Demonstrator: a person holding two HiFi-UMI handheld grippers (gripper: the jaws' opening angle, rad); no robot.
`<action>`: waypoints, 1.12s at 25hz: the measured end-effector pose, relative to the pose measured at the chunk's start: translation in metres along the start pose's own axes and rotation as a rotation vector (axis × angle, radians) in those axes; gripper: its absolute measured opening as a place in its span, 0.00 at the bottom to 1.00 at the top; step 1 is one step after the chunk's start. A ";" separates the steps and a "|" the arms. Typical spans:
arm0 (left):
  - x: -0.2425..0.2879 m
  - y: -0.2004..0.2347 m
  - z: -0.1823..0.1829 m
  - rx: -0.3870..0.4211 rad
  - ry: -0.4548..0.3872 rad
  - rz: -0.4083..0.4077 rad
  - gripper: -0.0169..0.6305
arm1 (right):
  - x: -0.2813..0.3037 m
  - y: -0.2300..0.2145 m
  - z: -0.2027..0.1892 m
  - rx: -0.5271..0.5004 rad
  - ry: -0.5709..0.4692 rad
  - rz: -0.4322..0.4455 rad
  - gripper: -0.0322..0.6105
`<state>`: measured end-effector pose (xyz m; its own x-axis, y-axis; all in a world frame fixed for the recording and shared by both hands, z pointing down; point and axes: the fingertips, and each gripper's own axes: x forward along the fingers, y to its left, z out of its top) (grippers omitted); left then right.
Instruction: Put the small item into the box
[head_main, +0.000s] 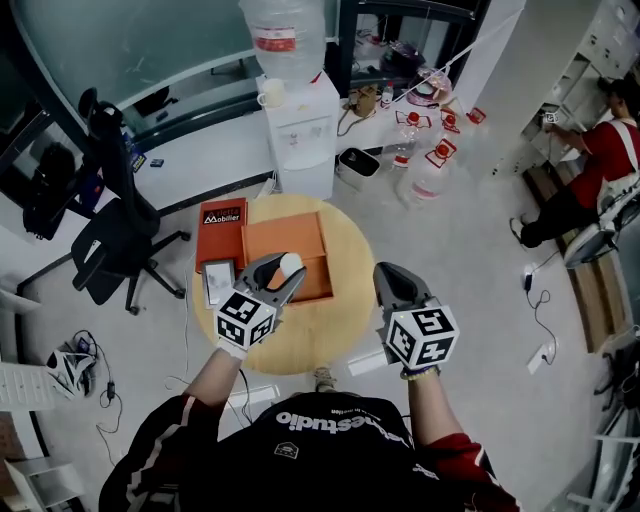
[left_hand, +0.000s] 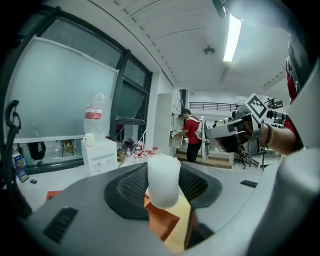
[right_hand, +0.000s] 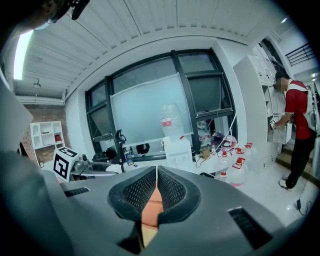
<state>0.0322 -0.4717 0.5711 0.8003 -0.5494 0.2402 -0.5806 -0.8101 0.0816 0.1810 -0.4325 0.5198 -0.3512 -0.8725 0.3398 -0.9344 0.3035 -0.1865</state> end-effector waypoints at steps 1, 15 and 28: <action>0.005 0.001 -0.003 0.004 0.008 -0.007 0.31 | 0.001 -0.003 -0.001 0.004 0.003 -0.003 0.11; 0.067 0.012 -0.086 0.062 0.215 -0.062 0.31 | 0.014 -0.033 -0.027 0.054 0.056 -0.026 0.11; 0.105 0.022 -0.164 0.021 0.428 -0.093 0.31 | 0.021 -0.053 -0.055 0.109 0.101 -0.054 0.11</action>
<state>0.0789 -0.5140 0.7565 0.7123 -0.3436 0.6120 -0.5028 -0.8582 0.1034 0.2200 -0.4458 0.5876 -0.3102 -0.8419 0.4415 -0.9419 0.2091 -0.2630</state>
